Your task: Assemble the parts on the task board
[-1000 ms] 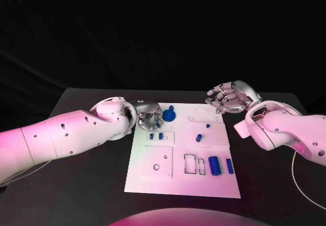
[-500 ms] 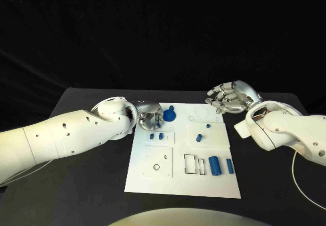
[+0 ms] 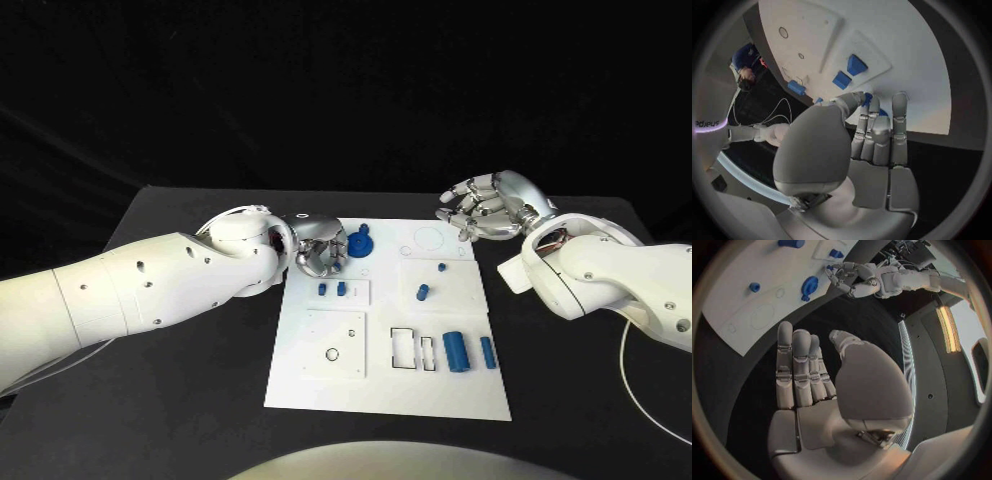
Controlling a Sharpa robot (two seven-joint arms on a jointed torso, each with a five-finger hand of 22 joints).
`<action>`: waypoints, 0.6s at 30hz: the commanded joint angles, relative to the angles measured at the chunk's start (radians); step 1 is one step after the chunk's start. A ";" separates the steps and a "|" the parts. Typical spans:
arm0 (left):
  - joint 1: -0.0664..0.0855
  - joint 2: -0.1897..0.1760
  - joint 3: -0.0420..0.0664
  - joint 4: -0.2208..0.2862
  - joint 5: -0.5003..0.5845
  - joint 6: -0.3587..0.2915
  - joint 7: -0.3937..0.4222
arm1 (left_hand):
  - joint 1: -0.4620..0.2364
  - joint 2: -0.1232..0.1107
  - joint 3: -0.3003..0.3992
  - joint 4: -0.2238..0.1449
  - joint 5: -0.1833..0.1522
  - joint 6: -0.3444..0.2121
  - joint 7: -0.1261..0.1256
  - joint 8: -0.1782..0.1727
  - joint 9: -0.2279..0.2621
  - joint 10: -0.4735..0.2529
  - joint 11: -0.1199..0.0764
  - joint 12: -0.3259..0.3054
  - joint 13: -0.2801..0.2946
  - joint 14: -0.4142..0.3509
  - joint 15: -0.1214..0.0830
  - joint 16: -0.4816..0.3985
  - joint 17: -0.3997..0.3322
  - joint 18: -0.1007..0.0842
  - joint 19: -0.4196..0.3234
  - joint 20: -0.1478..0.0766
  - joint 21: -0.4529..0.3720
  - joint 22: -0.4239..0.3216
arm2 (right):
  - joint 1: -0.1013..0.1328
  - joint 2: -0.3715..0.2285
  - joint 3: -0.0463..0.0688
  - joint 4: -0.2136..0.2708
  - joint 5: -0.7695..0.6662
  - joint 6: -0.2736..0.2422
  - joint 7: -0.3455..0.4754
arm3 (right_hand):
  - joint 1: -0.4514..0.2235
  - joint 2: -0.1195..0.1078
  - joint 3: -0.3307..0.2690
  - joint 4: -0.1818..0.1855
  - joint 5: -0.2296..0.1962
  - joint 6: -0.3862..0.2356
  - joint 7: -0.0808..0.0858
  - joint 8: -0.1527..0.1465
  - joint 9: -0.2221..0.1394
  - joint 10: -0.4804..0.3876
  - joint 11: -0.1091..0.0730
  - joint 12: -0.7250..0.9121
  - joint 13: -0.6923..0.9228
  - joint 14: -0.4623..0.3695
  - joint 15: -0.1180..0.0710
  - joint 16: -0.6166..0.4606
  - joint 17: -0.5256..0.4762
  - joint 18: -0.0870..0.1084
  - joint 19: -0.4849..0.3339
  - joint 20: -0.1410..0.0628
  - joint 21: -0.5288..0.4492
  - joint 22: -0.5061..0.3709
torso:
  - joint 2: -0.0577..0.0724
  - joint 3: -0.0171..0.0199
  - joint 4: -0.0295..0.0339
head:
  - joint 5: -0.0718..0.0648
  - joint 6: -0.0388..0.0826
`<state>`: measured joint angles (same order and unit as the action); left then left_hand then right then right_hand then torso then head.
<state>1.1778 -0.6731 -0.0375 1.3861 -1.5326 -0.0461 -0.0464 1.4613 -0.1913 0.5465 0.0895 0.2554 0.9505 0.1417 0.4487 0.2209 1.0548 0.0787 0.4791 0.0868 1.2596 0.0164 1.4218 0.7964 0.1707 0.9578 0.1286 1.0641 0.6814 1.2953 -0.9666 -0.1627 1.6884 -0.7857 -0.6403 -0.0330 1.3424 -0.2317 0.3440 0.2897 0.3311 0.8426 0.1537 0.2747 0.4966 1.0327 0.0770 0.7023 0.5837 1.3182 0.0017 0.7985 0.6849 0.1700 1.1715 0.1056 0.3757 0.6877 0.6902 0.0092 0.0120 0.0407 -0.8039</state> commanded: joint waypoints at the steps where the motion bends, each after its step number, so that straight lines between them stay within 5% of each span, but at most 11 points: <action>1: -0.005 0.002 -0.005 -0.002 0.004 0.028 -0.002 | -0.008 -0.001 0.000 -0.007 -0.004 0.010 -0.001 -0.002 0.002 0.009 -0.002 -0.003 0.002 0.004 -0.005 -0.002 -0.005 0.014 -0.001 -0.008 0.006 0.001 | -0.001 0.000 0.000 0.001 -0.005 0.006 0.008 | -0.006 -0.008 0.006 -0.002 0.001 0.004 0.004 0.005 0.001 -0.004 -0.003 -0.005 -0.001 -0.003 0.000 -0.005 0.000 0.012 0.005 0.001 -0.004 -0.002 | 0.000 -0.0005 0.0001 | 0.000 0.000; 9: -0.005 0.001 -0.005 -0.002 0.006 0.022 -0.002 | -0.011 -0.003 0.000 -0.009 -0.003 0.005 -0.001 -0.008 0.002 0.006 -0.001 -0.011 0.001 0.003 -0.005 -0.004 -0.004 0.014 -0.002 -0.009 0.005 0.001 | -0.001 0.000 0.000 0.000 -0.005 0.006 0.008 | -0.006 -0.008 0.006 -0.002 0.001 0.004 0.004 0.005 0.001 -0.004 -0.003 -0.005 -0.001 -0.003 0.000 -0.005 0.000 0.012 0.005 0.001 -0.004 -0.002 | 0.000 -0.0010 0.0014 | 0.000 -0.001; 18: -0.005 -0.001 -0.005 -0.002 0.016 0.003 0.001 | -0.040 -0.026 0.002 -0.006 -0.002 -0.037 0.015 -0.056 -0.011 -0.022 0.017 -0.060 -0.009 -0.016 0.010 -0.013 -0.035 0.013 -0.009 0.000 -0.004 -0.005 | -0.001 0.001 0.000 -0.002 -0.005 0.005 0.008 | -0.007 -0.008 0.006 -0.002 0.001 0.003 0.004 0.006 0.001 -0.005 -0.003 -0.007 -0.006 -0.002 0.000 -0.013 0.000 0.012 0.007 0.001 -0.010 -0.007 | 0.000 -0.0004 0.0005 | 0.002 -0.002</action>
<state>1.1744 -0.6754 -0.0416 1.3824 -1.5258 -0.0477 -0.0461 1.4285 -0.2154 0.5495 0.0812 0.2555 0.9218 0.1587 0.3981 0.2116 1.0392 0.0941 0.4254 0.0791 1.2504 0.0255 1.4130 0.7669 0.1707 0.9541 0.1249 1.0641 0.6777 1.2951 -0.9661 -0.1627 1.6863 -0.7857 -0.6404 -0.0330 1.3383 -0.2358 0.3440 0.2897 0.3311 0.8426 0.1537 0.2747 0.4966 1.0328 0.0771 0.7023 0.5785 1.3182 0.0017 0.7890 0.6849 0.1700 1.1715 0.1056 0.3696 0.6816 0.6898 0.0085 0.0127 0.0418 -0.8061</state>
